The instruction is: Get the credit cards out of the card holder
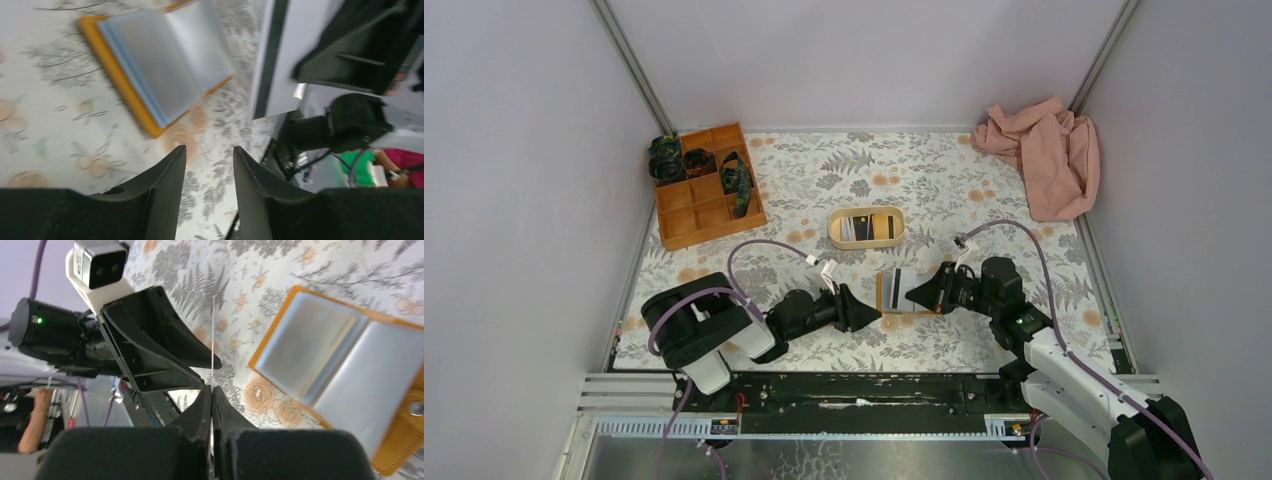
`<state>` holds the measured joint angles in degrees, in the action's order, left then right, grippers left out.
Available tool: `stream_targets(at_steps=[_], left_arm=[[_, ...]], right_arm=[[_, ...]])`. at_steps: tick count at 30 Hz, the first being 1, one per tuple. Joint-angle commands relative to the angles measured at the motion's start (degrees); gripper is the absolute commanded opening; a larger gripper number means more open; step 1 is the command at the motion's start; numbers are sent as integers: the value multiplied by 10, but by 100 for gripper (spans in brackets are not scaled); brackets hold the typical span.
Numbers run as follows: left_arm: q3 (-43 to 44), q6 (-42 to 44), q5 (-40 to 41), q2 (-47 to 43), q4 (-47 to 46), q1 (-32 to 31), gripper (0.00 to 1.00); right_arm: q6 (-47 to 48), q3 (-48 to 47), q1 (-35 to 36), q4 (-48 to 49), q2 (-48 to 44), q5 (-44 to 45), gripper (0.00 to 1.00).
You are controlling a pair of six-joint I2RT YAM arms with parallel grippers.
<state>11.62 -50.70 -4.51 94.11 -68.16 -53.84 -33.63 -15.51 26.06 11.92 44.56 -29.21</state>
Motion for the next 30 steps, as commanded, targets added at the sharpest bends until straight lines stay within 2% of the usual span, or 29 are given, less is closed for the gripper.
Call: stream_targets(at_steps=[1,5,8,13,23,26,27,28,29,30], left_arm=[[-7,-1,-82,27,-187,1,45],[-2,-13,-101,50,-233,1,45],[0,-9,-104,48,-235,0,45],[2,-1,-101,45,-234,0,45],[22,-1,-96,46,-234,-1,36],[27,1,-90,42,-233,1,25],[29,0,-91,42,-233,1,18],[32,-1,-94,44,-232,0,5],[33,-2,-98,46,-232,0,0],[35,-4,-99,48,-232,0,0]], right_arm=[[-43,22,-3,109,14,-81,0],[-32,30,-3,102,6,-81,0],[-30,32,-3,99,-2,-89,0],[-73,50,-2,174,8,-135,0],[-77,75,-3,167,-2,-152,0],[-77,78,-3,164,-6,-151,0],[-76,77,-3,163,-8,-151,0],[-76,76,-3,161,-9,-150,0],[-74,73,-3,158,-10,-150,0],[-72,70,-3,154,-10,-150,0]])
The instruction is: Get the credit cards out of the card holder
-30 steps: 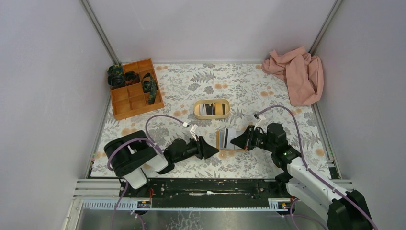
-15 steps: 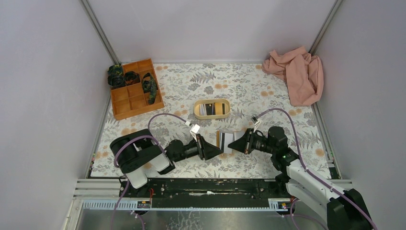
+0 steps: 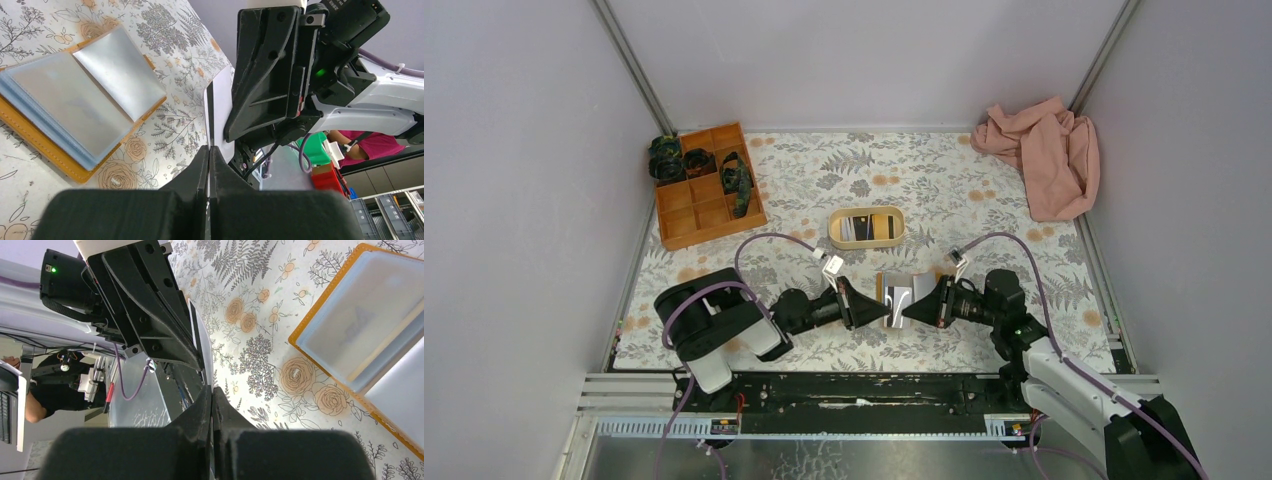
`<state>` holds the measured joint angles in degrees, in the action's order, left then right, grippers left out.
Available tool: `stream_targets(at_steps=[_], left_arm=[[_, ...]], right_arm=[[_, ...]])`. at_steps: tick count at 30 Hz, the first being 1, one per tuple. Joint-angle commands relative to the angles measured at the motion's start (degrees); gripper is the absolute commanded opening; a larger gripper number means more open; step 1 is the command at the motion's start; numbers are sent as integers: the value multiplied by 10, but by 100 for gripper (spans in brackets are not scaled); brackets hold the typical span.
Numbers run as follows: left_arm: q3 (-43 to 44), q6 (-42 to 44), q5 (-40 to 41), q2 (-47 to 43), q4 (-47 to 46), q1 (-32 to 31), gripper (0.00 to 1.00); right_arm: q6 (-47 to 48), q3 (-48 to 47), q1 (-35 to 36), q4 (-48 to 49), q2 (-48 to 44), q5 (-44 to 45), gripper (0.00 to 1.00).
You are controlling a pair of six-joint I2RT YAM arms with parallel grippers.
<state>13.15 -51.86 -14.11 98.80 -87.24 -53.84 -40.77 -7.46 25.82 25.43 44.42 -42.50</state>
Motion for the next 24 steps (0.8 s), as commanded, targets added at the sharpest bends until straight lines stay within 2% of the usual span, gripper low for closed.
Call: stream_targets(at_steps=[1,2,4,6,8,11,12,14,16,19,24], left_arm=[[20,5,-4,2,-42,0,0],[19,4,-2,2,-43,0,0],[16,-2,4,-2,-42,2,0],[12,-4,8,-11,-36,7,0],[10,-7,8,-20,-23,14,0],[9,-14,9,-44,28,37,0],[10,-15,9,-57,52,47,0],[25,-6,10,-91,160,75,0],[74,22,24,-138,339,104,0],[162,76,68,-180,575,140,0],[289,123,100,-189,769,202,0]], right_arm=[[2,-12,0,17,-8,-17,0],[4,-14,-1,13,-7,-16,2],[10,-17,-1,4,-7,-8,14],[12,-17,0,3,-5,-2,18],[13,-18,0,1,-4,3,27],[25,-24,0,-36,-11,37,42],[31,-26,0,-56,-18,67,43],[43,-29,-1,-104,-36,126,46],[54,-26,0,-139,-58,174,46],[59,-15,-1,-154,-82,191,46],[59,-1,0,-159,-87,181,47]])
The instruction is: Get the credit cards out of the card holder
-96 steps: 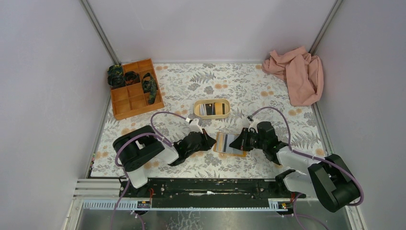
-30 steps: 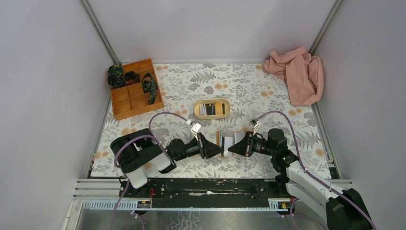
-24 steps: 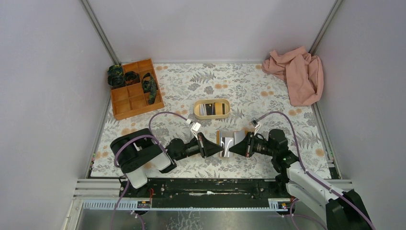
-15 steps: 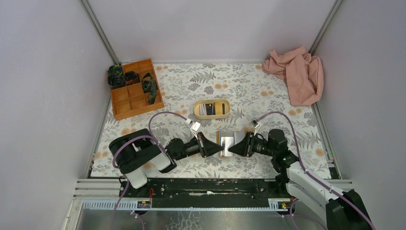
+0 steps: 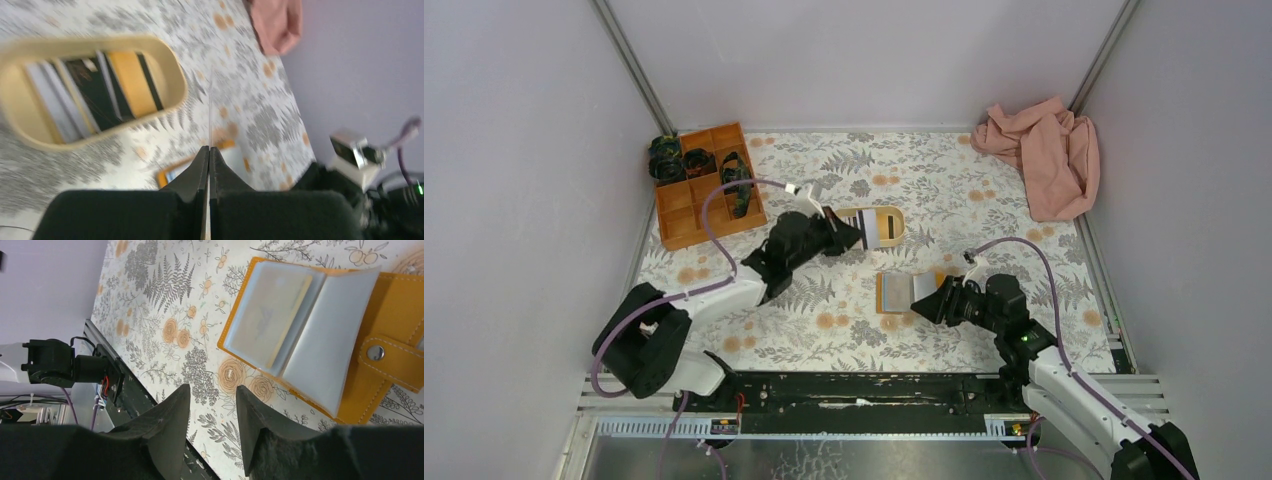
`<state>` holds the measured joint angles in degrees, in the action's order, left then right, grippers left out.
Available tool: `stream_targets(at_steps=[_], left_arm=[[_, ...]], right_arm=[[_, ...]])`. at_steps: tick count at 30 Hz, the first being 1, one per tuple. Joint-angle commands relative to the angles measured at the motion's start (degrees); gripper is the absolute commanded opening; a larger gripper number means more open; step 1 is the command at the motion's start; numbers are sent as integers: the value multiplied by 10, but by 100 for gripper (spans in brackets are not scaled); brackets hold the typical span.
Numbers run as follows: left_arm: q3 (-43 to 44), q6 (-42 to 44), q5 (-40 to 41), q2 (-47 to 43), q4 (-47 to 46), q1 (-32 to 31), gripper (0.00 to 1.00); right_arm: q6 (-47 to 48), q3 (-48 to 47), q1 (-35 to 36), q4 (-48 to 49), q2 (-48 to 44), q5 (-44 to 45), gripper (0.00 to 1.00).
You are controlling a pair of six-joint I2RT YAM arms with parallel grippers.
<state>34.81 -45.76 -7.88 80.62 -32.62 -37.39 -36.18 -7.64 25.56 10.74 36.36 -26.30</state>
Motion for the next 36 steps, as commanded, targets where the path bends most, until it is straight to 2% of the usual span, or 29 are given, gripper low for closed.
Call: stream_targets(at_steps=[1,7,12,21,26,36], left_arm=[[96,68,25,4,247,48,0],[226,109,-8,112,388,90,0],[257,112,21,155,431,95,0],[272,103,35,184,448,121,0],[309,115,29,192,474,131,0],[344,140,-17,239,503,138,0]], right_arm=[[14,3,2,-12,-8,19,47],[17,9,2,-24,-22,20,47],[26,15,2,-55,-49,40,47],[22,18,2,-42,-41,32,46],[21,21,3,-39,-39,34,47],[22,21,2,-35,-34,35,46]])
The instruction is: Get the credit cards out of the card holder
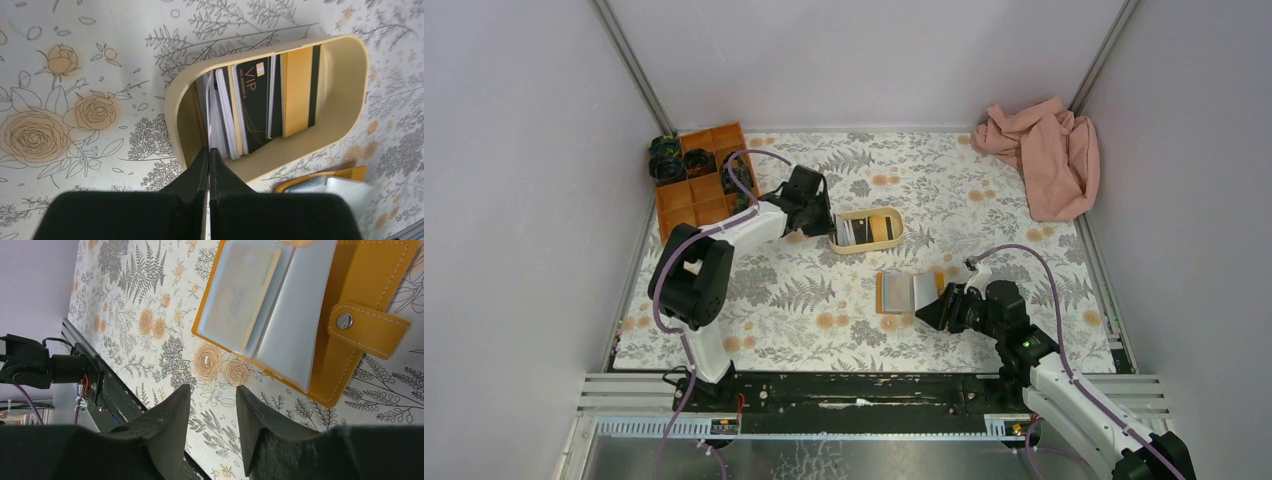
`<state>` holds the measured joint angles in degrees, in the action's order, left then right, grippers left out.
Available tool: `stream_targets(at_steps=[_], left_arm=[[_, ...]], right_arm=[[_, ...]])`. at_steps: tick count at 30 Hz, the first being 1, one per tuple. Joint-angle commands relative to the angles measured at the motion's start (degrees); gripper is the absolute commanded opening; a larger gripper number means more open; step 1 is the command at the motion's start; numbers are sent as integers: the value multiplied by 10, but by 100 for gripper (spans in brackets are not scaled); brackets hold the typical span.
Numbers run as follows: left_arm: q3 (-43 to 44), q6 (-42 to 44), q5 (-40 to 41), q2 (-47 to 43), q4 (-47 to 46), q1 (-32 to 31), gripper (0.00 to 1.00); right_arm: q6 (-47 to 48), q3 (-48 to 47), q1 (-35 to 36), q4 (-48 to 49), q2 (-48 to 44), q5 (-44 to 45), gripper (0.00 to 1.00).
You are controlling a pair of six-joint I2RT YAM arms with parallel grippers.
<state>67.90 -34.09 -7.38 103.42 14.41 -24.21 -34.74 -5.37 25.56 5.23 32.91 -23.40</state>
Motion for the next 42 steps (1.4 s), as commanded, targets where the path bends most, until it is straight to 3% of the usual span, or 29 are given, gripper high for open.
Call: stream_targets(at_steps=[1,8,15,18,33,42], left_arm=[[15,25,-23,15,35,7,0],[38,32,-24,32,54,10,0],[33,20,4,23,64,12,36],[26,20,14,13,64,12,43],[50,31,58,-58,104,12,43],[19,18,-36,-43,42,9,34]], right_arm=[[8,-2,3,21,3,6,47],[8,-1,2,29,13,5,46],[10,-3,2,29,14,6,46],[11,-4,2,30,18,6,46],[11,-3,2,32,18,4,46],[6,2,3,38,23,3,45]])
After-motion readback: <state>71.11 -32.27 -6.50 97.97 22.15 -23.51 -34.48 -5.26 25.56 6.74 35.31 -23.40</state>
